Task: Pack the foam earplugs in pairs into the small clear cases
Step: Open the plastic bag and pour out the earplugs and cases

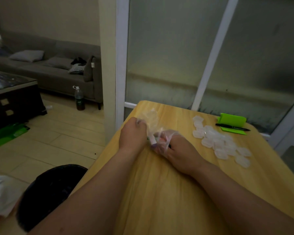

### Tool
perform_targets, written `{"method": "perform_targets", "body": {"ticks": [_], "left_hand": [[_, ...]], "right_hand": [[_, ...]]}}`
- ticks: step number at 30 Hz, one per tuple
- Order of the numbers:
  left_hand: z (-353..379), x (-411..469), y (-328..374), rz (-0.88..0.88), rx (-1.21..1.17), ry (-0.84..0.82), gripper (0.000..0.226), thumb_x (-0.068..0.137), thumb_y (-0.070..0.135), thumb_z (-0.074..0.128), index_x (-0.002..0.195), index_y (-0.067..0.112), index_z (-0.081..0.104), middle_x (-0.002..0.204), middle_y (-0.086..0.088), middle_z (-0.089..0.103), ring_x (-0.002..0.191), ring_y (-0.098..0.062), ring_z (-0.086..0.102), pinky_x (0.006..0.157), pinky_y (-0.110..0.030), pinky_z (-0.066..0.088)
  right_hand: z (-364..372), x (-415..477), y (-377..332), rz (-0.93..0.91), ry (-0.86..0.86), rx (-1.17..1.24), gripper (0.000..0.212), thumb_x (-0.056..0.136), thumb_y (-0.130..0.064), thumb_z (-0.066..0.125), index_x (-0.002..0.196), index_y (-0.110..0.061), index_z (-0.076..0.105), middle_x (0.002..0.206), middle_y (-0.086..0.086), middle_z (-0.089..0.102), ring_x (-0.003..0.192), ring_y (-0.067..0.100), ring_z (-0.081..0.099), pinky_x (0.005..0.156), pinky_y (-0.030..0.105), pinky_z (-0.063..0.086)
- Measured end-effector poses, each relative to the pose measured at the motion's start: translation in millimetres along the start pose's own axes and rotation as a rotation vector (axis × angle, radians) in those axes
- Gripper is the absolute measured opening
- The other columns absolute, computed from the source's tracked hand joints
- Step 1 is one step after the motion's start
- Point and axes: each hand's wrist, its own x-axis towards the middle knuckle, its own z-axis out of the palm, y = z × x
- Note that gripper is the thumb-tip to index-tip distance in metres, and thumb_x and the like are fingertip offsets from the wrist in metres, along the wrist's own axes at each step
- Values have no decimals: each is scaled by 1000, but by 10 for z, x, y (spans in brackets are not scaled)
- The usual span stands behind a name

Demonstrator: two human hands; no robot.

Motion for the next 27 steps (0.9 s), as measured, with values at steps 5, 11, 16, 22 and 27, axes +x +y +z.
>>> {"method": "perform_targets", "body": {"ticks": [5,11,16,22,27], "left_hand": [[31,-12,-28,77,167,-114,15,100,30,56,97,19,65,88,2,68,81,-17,63,70,-35,50],[69,1,-60,43,222,28,23,104,25,48,86,15,58,80,-1,59,75,-22,58,67,-37,49],[104,7,-86,44,242,23,23,103,26,48,83,19,54,80,0,59,75,-24,57,63,-37,44],[95,-9,-85,74,256,-8,23,104,26,48,83,19,55,80,0,59,73,-22,56,61,-36,41],[83,-6,-95,82,233,2,23,104,24,48,83,16,55,79,-1,59,73,-22,56,64,-38,45]], "right_hand": [[16,13,33,-83,12,-82,18,101,-37,62,93,-35,78,95,-17,67,95,4,62,86,34,53],[-49,-66,-52,-42,83,-23,14,94,-50,65,88,-39,73,97,-14,63,94,1,59,78,20,45],[-69,-90,-44,-15,58,-18,16,93,-55,72,88,-40,69,95,-20,64,93,0,61,77,22,49],[-66,-31,-75,-101,40,-52,23,93,-46,72,85,-25,76,86,-11,68,89,5,60,79,32,50],[-46,-76,-19,-10,92,3,9,95,-33,73,89,-26,73,93,-11,67,92,4,60,81,35,52]]}}
